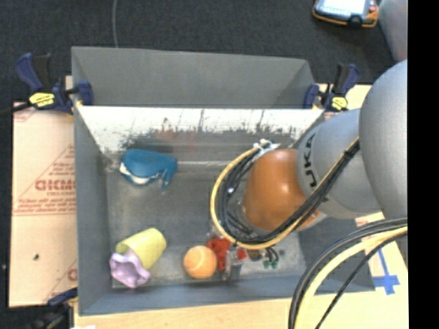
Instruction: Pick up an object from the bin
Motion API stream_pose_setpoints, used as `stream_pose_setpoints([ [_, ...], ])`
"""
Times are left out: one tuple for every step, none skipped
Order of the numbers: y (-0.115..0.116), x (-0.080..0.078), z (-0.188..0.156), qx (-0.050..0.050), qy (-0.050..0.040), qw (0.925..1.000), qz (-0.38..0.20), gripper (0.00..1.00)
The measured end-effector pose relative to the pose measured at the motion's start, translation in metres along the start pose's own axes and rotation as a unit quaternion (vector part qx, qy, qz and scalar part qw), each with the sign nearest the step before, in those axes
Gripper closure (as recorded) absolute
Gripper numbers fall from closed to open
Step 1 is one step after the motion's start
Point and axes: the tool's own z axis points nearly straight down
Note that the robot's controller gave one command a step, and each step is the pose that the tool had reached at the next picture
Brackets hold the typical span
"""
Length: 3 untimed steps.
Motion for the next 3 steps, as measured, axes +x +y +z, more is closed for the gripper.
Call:
stream_pose_setpoints([
  [0.000, 0.000, -0.005, 0.000, 0.0001, 1.0000, 0.000, 1.00],
  [0.000, 0.003, -0.024, 0.000, 0.0053, 1.0000, 0.000, 1.00],
  [-0.001, -0.001, -0.058, 0.001, 0.0000, 1.0000, -0.001, 1.00],
])
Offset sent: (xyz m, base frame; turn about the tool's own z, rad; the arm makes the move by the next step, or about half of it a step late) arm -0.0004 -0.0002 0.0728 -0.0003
